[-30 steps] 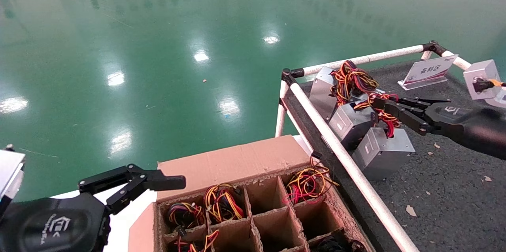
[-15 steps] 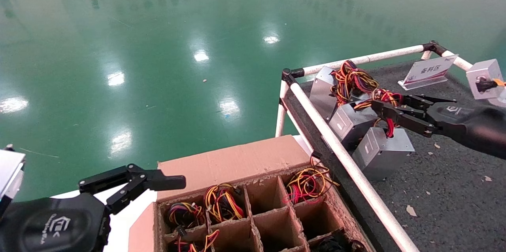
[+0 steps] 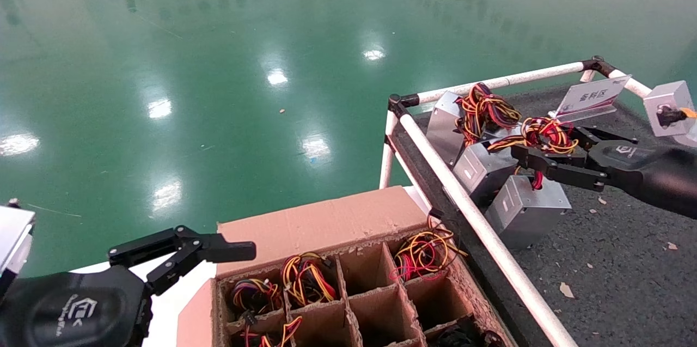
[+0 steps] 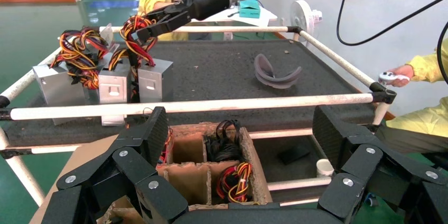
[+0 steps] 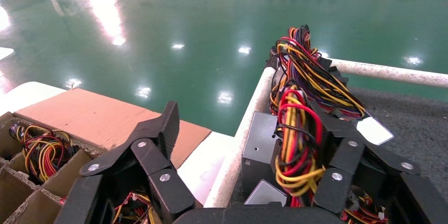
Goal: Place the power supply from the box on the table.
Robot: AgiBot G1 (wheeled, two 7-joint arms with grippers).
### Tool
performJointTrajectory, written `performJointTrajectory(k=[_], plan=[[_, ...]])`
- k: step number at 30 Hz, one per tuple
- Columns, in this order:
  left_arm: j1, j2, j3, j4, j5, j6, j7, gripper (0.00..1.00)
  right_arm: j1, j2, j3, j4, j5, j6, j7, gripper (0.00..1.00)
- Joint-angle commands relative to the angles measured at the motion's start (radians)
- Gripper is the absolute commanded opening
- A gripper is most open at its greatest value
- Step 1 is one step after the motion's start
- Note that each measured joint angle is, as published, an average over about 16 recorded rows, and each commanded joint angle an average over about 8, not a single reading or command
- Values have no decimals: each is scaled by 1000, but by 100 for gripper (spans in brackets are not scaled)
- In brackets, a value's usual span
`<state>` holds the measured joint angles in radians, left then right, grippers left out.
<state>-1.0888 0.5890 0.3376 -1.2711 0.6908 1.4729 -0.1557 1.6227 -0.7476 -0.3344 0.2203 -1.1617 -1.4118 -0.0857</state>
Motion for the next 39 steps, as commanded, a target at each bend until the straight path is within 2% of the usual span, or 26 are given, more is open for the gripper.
performJointTrajectory(k=[1, 16, 27, 39], plan=[[0, 0, 0, 0, 0, 0, 0, 100, 0, 0, 0, 0, 0, 0, 0, 100], [0, 0, 0, 0, 0, 0, 0, 100, 5, -17, 5, 11, 9, -2, 6, 100], [0, 0, 0, 0, 0, 0, 0, 100, 25, -74, 8, 57, 31, -43, 78, 100], [0, 0, 0, 1, 0, 0, 0, 100, 23, -69, 8, 51, 30, -34, 62, 100]])
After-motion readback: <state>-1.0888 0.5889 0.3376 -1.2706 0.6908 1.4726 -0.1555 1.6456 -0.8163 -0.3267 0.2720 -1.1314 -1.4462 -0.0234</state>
